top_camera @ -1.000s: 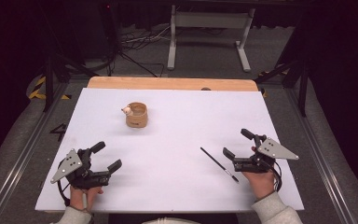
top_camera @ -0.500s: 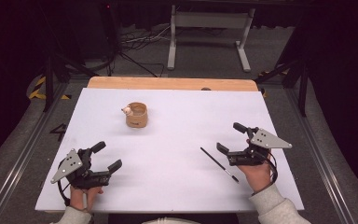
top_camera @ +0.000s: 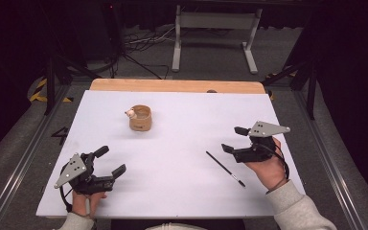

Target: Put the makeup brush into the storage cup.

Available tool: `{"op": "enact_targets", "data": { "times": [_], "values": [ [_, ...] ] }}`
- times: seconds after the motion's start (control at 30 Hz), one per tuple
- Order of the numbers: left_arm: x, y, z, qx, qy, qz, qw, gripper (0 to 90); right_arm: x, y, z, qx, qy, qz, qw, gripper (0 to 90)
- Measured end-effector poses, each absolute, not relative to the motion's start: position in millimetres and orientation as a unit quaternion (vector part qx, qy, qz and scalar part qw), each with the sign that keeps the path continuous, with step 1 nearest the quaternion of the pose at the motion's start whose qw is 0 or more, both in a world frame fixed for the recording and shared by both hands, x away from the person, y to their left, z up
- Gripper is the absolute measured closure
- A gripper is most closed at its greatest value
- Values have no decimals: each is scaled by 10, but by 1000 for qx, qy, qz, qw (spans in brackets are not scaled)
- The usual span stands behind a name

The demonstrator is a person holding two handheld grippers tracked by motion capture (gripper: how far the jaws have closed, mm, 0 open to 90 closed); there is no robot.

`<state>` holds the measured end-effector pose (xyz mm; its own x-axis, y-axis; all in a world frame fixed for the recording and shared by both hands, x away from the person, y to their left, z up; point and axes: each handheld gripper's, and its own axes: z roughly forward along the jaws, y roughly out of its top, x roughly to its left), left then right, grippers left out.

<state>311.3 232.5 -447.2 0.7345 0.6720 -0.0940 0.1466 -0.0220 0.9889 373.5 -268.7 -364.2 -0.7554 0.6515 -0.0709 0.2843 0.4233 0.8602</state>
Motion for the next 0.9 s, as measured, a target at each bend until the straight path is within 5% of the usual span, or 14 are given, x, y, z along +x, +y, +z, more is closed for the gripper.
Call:
{"op": "enact_targets", "data": {
  "times": [0.9],
  "values": [
    [3131,2325,-4491,688,295,198,633,81,3975,-2530,-3418,272,910,280,141,222]
  ]
}}
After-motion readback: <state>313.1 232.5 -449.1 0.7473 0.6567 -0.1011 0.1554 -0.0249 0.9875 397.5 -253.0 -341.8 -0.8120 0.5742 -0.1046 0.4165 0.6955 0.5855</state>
